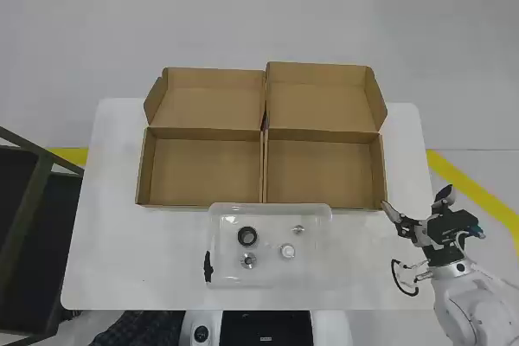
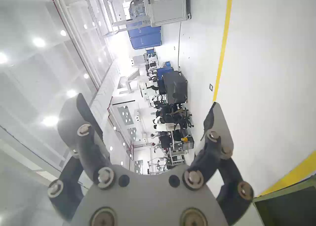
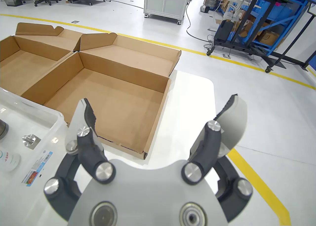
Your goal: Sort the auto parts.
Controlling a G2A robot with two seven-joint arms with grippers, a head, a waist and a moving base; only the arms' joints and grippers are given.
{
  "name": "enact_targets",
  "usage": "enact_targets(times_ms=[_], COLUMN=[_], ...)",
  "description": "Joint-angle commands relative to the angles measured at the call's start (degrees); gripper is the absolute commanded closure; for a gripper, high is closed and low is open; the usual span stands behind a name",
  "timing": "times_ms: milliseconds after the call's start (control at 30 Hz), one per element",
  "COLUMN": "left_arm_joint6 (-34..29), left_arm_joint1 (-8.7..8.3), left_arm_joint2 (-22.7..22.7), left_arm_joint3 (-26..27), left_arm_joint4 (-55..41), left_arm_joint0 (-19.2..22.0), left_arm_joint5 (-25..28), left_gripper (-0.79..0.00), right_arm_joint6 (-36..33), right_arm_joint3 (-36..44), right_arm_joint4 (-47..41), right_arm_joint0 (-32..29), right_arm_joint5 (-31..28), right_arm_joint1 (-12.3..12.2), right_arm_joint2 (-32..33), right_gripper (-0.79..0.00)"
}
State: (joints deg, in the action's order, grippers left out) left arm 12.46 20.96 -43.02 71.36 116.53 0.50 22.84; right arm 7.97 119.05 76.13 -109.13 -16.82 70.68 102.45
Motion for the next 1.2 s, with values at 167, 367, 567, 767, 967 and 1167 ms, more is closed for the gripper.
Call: enact_targets(times_ms=[167,367,567,767,967,1167], left_arm_joint6=[0.00,0.00,0.00,0.00,0.00,0.00], left_arm_joint1=[0.00,0.00,0.00,0.00,0.00,0.00], left_arm_joint2=[0.00,0.00,0.00,0.00,0.00,0.00], left_arm_joint3=[0.00,0.00,0.00,0.00,0.00,0.00], left_arm_joint4=[0.00,0.00,0.00,0.00,0.00,0.00], left_arm_joint0=[0.00,0.00,0.00,0.00,0.00,0.00], left_arm_joint5=[0.00,0.00,0.00,0.00,0.00,0.00], left_gripper=[-0.784,-0.785,-0.785,-0.785,-0.785,-0.785], right_arm_joint6=[0.00,0.00,0.00,-0.11,-5.10,-9.76], right_arm_joint3=[0.00,0.00,0.00,0.26,2.59,5.60], right_arm_joint4=[0.00,0.00,0.00,0.23,2.03,2.24], right_arm_joint0=[0.00,0.00,0.00,0.01,0.82,1.95], right_arm_joint5=[0.00,0.00,0.00,-0.69,-8.73,-14.67], right_arm_joint1=[0.00,0.00,0.00,-0.03,-0.51,-0.86], right_arm_joint2=[0.00,0.00,0.00,-0.30,-3.67,-8.06], right_gripper=[-0.785,-0.784,-0.785,-0.785,-0.785,-0.785])
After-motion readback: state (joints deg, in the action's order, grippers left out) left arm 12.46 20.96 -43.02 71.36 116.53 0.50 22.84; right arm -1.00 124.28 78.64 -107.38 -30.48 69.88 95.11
